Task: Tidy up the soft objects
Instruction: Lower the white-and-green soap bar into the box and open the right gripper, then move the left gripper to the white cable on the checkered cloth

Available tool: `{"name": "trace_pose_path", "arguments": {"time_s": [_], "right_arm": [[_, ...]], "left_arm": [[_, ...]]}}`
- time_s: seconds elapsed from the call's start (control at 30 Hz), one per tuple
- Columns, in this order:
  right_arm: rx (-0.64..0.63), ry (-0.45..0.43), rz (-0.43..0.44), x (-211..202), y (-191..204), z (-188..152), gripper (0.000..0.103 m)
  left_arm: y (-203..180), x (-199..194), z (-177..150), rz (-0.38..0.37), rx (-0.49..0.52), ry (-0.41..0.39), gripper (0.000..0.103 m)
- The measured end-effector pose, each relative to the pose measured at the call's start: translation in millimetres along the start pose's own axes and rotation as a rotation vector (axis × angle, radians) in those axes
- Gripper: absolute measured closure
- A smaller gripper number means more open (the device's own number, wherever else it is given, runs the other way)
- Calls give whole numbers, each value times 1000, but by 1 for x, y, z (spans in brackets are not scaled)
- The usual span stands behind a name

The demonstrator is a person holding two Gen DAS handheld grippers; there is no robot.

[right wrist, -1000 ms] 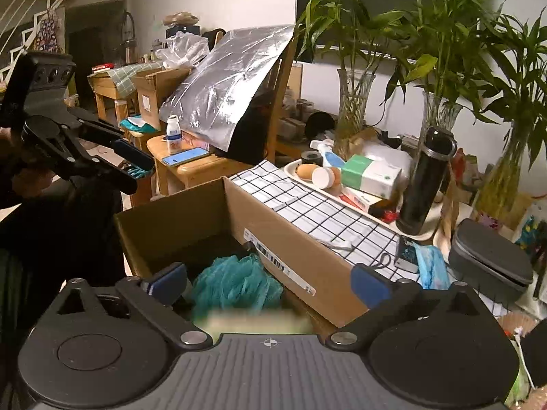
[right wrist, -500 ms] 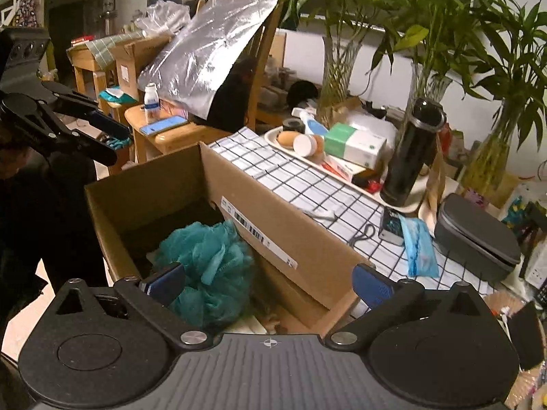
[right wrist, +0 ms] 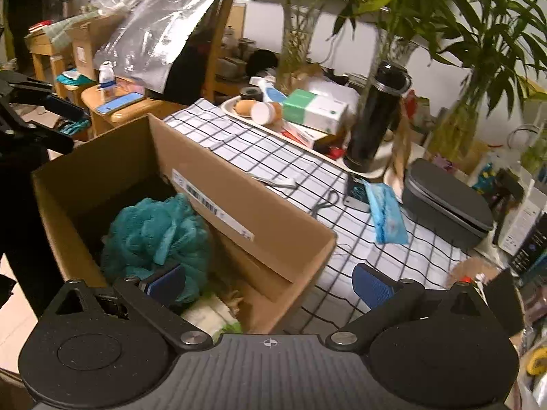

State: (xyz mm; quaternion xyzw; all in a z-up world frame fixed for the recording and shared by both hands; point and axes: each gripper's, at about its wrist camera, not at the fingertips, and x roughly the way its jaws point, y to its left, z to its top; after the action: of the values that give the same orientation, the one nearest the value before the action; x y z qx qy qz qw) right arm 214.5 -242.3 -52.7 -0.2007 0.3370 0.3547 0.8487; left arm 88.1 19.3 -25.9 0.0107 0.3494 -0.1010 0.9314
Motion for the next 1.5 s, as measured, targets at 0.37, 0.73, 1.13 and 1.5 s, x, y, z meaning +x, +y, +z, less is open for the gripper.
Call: {"name": "trace_pose_path", "arguments": {"time_s": [0.37, 0.73, 1.13, 1.5], "right_arm": [[39, -17, -52, 3, -7, 5, 0], [119, -39, -65, 6, -18, 11, 0], [231, -87, -108, 5, -36, 15, 0], [297, -109, -136, 9, -47, 16, 0]], "left_arm": [[5, 5, 4, 0, -24, -12, 28], [10, 7, 10, -11, -36, -56, 28], [19, 18, 22, -41, -55, -95, 28], [37, 33, 35, -9, -89, -181, 28]]}}
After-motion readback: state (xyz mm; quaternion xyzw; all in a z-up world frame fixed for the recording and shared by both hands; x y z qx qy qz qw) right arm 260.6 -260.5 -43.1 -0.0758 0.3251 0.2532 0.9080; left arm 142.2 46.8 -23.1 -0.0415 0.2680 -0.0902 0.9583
